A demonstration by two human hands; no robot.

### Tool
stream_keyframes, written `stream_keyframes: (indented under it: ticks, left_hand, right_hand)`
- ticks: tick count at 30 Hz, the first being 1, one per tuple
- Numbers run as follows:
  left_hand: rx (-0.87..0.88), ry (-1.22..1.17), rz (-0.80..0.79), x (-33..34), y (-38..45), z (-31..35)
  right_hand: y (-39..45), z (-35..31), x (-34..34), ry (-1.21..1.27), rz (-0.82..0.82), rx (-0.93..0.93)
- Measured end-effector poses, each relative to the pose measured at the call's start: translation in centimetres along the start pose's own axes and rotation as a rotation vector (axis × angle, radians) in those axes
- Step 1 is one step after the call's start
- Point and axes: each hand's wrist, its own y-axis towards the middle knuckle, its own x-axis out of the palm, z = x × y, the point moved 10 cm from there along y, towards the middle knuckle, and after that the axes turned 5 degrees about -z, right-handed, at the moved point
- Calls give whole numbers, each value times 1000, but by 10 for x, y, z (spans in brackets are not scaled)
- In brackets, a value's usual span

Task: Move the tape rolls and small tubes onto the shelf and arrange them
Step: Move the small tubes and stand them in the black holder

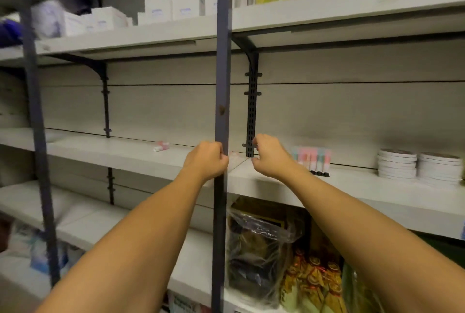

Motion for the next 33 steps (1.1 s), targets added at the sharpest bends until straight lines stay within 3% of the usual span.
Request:
stream_keyframes:
  ticks: [5, 11, 22, 33]
  left_hand:
    - [-182, 131, -8, -32, -21, -74]
    - [-263, 180, -3, -61, -26, -139]
    - [-301, 198, -53, -81, -10, -266]
    - [-213, 121, -117, -57, 38, -359]
  right_hand:
    - [6, -50, 15, 16, -64, -86]
    - [36, -112, 36, -52, -108, -184]
    - [102, -173, 125, -151, -273, -149]
    - [164, -186, 176, -177, -270, -23]
